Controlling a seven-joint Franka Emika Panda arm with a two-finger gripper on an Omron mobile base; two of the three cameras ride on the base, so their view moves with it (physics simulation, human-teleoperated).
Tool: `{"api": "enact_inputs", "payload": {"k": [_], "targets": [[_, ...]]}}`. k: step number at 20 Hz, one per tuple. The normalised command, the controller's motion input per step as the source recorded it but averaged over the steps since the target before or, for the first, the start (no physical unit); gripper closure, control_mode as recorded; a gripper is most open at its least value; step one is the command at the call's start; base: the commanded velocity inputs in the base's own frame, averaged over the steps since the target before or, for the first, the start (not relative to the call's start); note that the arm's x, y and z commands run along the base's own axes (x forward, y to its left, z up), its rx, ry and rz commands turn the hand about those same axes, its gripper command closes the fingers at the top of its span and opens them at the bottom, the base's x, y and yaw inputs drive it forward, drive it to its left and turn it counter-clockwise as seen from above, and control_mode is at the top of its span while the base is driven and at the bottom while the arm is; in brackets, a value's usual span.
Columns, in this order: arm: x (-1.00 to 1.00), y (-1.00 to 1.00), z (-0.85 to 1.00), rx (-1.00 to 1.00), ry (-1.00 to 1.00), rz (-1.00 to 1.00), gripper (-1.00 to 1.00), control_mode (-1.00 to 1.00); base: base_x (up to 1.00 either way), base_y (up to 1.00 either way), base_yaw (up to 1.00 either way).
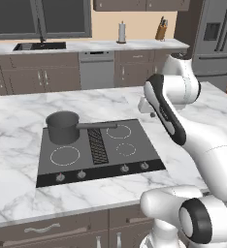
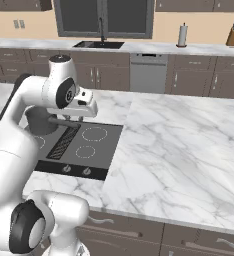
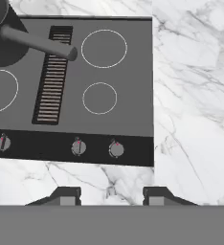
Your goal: Turn on the rear left burner of the stove.
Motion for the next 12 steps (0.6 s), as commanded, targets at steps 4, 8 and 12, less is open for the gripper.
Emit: {"api": "enact_inputs", "payload": {"k": [4, 8, 12], "targets": [[0.07, 0.78, -0.22, -0.08, 0.02, -0.02, -1.0, -1.0, 0.0, 0.0, 0.0], [0.0, 1.0, -0.6, -0.09, -0.07, 0.0, -1.0, -1.0, 0.0, 0.0, 0.0], [0.0, 1.0, -0.67, -0.05, 0.01, 0.0, -1.0, -1.0, 0.0, 0.0, 0.0]]}}
